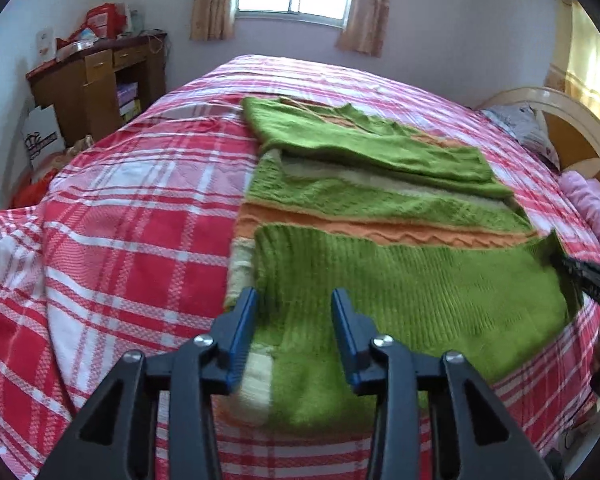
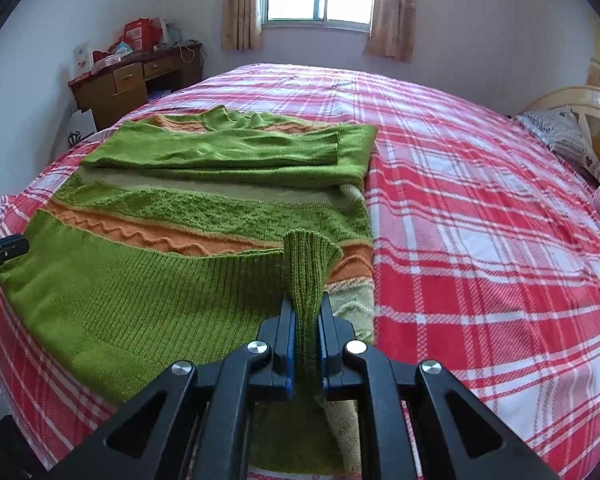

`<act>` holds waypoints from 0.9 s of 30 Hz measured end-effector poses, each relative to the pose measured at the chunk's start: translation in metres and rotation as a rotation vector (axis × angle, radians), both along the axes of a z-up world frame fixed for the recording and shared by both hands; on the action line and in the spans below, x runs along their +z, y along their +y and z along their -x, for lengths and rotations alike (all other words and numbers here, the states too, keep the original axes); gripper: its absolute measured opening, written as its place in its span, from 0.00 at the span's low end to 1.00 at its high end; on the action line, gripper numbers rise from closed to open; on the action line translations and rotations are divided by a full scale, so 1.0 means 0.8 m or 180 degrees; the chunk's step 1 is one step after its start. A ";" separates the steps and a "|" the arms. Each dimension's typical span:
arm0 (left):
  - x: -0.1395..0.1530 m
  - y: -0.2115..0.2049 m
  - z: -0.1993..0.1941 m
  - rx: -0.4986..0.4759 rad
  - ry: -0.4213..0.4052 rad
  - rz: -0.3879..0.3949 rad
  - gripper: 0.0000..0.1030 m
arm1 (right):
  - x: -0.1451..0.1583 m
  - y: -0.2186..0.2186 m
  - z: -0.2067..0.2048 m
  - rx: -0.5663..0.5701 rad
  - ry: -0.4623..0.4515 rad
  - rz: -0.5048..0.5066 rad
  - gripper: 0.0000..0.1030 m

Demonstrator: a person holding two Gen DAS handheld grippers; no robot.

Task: Fold small clothes
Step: 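Grasp the striped sweater edge with the right gripper, then lift the held edge and fold it over the sweater body with the right gripper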

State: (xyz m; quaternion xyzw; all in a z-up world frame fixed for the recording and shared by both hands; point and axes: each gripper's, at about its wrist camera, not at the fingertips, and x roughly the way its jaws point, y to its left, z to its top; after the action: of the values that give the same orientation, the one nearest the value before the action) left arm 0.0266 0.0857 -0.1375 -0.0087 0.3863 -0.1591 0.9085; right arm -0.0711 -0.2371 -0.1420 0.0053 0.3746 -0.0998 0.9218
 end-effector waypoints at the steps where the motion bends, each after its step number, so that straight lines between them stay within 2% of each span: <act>1: 0.003 0.004 -0.002 0.0029 -0.0019 0.0039 0.39 | -0.001 0.000 0.001 -0.0002 0.0002 -0.0002 0.08; 3: 0.006 0.007 -0.007 0.0030 -0.0017 0.0083 0.41 | -0.001 0.000 0.002 -0.0001 -0.0001 -0.0003 0.08; 8: -0.004 -0.004 -0.024 -0.0031 0.0064 -0.0034 0.41 | -0.002 -0.001 0.002 -0.0011 -0.0008 -0.0031 0.08; 10: -0.009 -0.006 -0.025 -0.0035 0.0107 -0.0008 0.41 | -0.003 -0.002 0.003 -0.0023 -0.0010 -0.0044 0.08; 11: -0.008 -0.007 -0.023 -0.0057 0.0100 0.0005 0.33 | -0.004 -0.002 0.004 -0.0029 -0.0008 -0.0047 0.08; 12: -0.009 -0.008 -0.021 -0.0101 0.0128 0.0019 0.14 | -0.004 -0.002 0.004 -0.0033 -0.0007 -0.0047 0.08; 18: -0.002 -0.004 -0.010 -0.0056 0.0124 0.0080 0.10 | 0.004 0.002 0.007 -0.0017 -0.0089 -0.0036 0.08; 23: 0.037 -0.008 -0.011 0.0011 -0.0106 0.0135 0.09 | 0.049 0.008 0.013 0.0022 -0.0399 0.0049 0.08; 27: 0.070 -0.015 -0.026 0.0050 -0.0331 0.0177 0.09 | 0.076 0.013 0.000 0.0010 -0.0573 0.0234 0.08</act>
State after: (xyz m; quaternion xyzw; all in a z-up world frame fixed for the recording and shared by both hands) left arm 0.0473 0.0737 -0.0818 -0.0288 0.3339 -0.1628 0.9280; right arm -0.0709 -0.2268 -0.0810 -0.0202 0.2864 -0.1111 0.9514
